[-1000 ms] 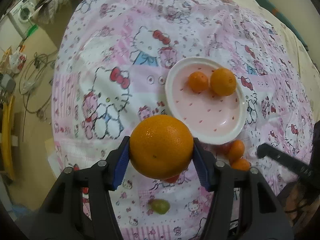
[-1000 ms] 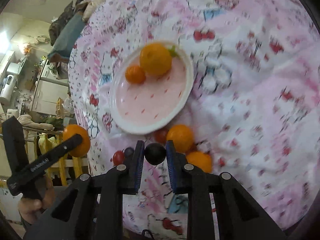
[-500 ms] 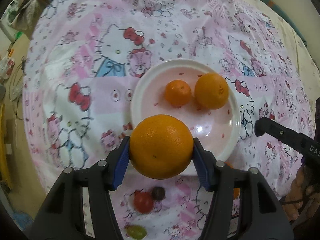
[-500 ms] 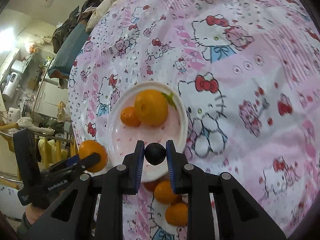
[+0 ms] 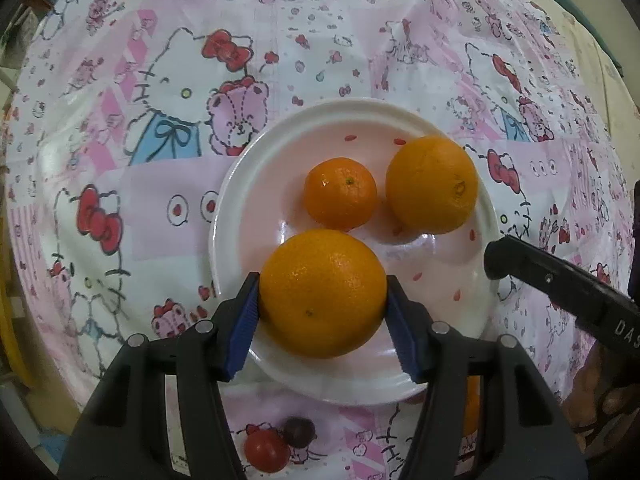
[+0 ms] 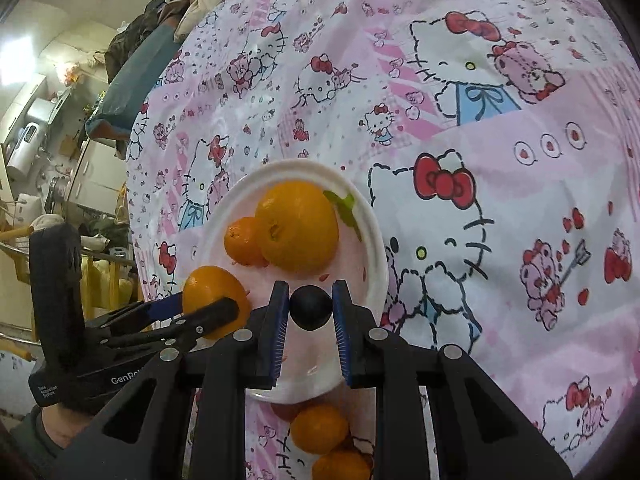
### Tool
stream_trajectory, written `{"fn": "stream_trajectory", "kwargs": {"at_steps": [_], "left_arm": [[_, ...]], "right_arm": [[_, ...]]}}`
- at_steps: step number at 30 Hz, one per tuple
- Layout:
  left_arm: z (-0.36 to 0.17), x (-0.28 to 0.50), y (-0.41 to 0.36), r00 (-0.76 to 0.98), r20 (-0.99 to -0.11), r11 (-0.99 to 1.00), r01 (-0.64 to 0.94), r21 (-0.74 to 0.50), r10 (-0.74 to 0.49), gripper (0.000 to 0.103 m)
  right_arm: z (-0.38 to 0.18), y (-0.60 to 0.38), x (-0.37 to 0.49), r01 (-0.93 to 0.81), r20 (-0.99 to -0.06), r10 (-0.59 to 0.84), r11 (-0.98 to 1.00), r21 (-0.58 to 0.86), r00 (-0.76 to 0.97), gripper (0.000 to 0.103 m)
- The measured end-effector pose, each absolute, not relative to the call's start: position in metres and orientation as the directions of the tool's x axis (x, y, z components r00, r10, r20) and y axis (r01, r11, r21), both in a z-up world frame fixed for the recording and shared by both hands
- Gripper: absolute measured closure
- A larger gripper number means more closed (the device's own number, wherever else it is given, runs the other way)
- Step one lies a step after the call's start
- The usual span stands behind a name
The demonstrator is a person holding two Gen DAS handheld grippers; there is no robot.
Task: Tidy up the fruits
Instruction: 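Lower the orange onto the plate and open the left gripper while the right carries the dark grape over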
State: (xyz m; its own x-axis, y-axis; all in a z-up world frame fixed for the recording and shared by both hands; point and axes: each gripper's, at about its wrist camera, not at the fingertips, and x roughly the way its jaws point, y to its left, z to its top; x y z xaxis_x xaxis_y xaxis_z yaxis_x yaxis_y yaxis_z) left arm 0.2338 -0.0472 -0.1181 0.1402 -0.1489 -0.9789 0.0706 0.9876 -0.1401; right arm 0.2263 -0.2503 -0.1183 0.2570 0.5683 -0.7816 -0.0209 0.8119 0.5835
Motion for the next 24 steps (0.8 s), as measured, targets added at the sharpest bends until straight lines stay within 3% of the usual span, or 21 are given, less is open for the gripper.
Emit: {"fn": "stream_trajectory", "kwargs": {"at_steps": [24], "left_arm": [[-0.121,0.234,-0.047,0.153,-0.975,0.985,0.085,-0.151,-0.163,0.044]], "right_arm": [[-0.128,-0.250,0.227,-0.007,-0.788,0.562,0.815,0.579,0.251,0.078]]}}
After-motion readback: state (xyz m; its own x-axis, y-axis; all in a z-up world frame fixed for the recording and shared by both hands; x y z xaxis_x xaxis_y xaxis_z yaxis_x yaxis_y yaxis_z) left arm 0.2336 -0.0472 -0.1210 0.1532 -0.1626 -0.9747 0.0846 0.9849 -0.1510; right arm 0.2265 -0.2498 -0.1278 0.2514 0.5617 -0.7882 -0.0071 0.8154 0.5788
